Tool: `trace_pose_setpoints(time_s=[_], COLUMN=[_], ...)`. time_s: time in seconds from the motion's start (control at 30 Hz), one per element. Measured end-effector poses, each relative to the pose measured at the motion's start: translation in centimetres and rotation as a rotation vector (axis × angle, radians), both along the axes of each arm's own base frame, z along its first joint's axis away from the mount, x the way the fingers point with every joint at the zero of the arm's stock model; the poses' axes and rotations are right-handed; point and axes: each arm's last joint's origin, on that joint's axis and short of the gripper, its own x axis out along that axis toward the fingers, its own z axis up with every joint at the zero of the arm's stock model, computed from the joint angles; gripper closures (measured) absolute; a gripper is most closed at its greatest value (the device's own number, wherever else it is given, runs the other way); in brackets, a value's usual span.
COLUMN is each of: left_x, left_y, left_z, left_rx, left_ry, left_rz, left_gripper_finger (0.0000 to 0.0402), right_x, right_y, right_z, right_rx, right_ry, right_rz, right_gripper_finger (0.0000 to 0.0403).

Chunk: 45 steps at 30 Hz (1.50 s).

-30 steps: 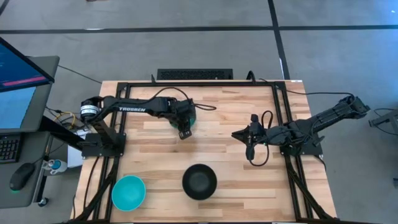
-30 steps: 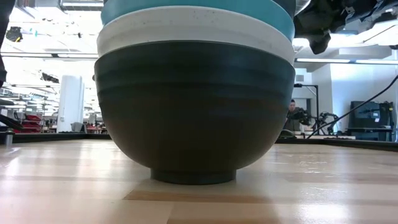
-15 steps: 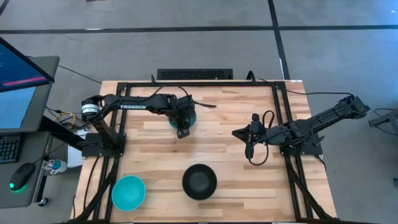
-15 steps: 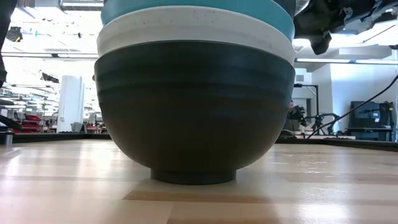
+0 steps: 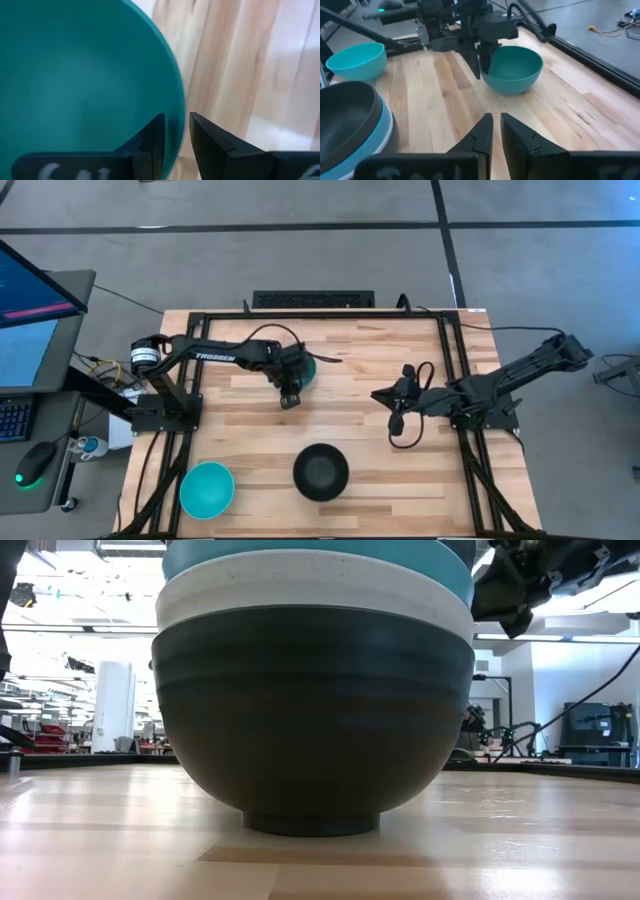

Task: Nest bowls inside each other
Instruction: Stack the green bowl on top of the black bowl

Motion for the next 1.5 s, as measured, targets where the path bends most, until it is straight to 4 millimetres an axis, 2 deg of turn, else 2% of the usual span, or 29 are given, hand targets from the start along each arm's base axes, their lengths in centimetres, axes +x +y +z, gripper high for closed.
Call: trace_pose_setpoints(time_s=[0.23, 0.4, 0.67, 0.77, 0.9, 1.17, 1.37, 1.5], left_x=[0.3, 0.3, 0.3, 0.3, 0.0, -1.6, -1.4, -0.9], left_y=[0.4, 0.5, -0.3, -1.2, -2.9, -6.6, -10.4, -13.0], left_z=[0.1, 0.2, 0.8, 2.0, 5.0, 9.5, 11.7, 12.3], left_rx=[0.022, 0.034, 0.027, 0.012, -0.021, 0.011, -0.060, -0.130], left_ry=[-0.037, -0.039, -0.056, -0.090, -0.155, -0.263, -0.361, -0.431], left_rz=[-0.004, -0.022, -0.005, -0.014, -0.025, -0.021, -0.055, -0.070], left_gripper_finger=[0.0328, 0.0390, 0.0399, 0.0400, 0.0401, 0.0401, 0.0401, 0.0401], right_x=[0.9, 1.0, 1.0, 1.0, 1.0, 1.0, 1.0, 1.0], right_y=[0.3, 0.4, 0.4, 0.4, 0.4, 0.4, 0.4, 0.4], right_z=[-0.5, -0.4, -0.4, -0.3, -0.4, -0.4, -0.4, -0.4], right_rx=[0.005, 0.010, 0.011, 0.011, 0.011, 0.011, 0.010, 0.009], right_ry=[-0.008, -0.022, -0.025, -0.025, -0.025, -0.024, -0.023, -0.023], right_rz=[0.003, 0.004, 0.004, 0.004, 0.004, 0.005, 0.004, 0.004], right_gripper_finger=[0.0344, 0.0344, 0.0344, 0.0344, 0.0344, 0.0344, 0.0344, 0.0344])
